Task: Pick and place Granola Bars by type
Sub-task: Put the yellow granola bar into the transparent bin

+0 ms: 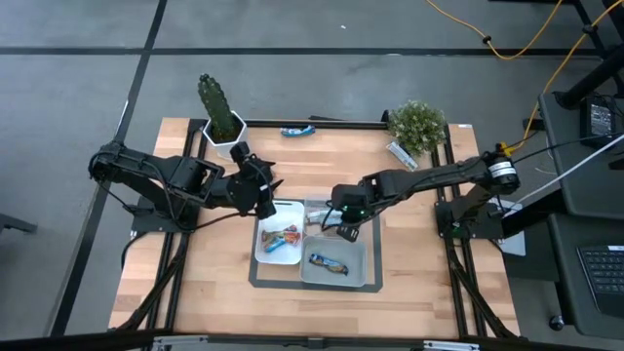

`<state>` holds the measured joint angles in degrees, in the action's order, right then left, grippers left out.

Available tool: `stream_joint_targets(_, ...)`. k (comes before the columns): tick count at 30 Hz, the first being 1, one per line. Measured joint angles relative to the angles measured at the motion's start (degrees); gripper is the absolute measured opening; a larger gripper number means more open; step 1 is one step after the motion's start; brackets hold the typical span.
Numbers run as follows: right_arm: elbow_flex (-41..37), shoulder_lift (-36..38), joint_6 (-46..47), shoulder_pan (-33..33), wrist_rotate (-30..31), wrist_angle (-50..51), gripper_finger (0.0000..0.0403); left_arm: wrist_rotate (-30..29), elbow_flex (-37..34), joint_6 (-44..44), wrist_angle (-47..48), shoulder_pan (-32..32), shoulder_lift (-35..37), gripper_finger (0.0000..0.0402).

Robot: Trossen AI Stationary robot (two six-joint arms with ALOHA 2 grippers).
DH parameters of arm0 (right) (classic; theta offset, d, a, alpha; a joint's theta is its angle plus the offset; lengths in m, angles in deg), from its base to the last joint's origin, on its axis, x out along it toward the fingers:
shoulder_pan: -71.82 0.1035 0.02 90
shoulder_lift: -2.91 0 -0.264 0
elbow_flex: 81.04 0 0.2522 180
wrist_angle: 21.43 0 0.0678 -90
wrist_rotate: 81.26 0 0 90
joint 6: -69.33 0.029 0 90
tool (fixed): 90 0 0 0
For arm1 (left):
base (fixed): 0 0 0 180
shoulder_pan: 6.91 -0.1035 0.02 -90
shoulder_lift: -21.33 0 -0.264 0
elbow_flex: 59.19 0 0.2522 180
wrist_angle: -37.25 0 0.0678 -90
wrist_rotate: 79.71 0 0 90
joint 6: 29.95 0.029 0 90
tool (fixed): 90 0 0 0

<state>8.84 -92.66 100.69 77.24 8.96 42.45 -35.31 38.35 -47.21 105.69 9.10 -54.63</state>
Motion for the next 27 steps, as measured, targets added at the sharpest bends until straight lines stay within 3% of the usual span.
stream_joint_targets(5,0.0,0.0,3.1,-0.7,0.9,6.1,0.019,0.8,0.0,0.5,0.0,0.1,0.0,0.0212)
stream_joint_targets(13,-0.7,0.1,12.9,-1.3,16.5,28.2,0.0258,0.8,0.0,2.0,0.0,0.4,0.0,0.0212)
stream_joint_targets(23,-14.8,0.1,6.2,-11.5,18.2,22.2,0.0323,-0.1,0.0,1.8,0.0,0.4,0.0,0.0212)
stream_joint_targets(27,-20.3,0.1,5.6,-17.4,22.8,19.8,0.0329,-1.7,0.0,0.4,0.0,0.4,0.0,0.0212)
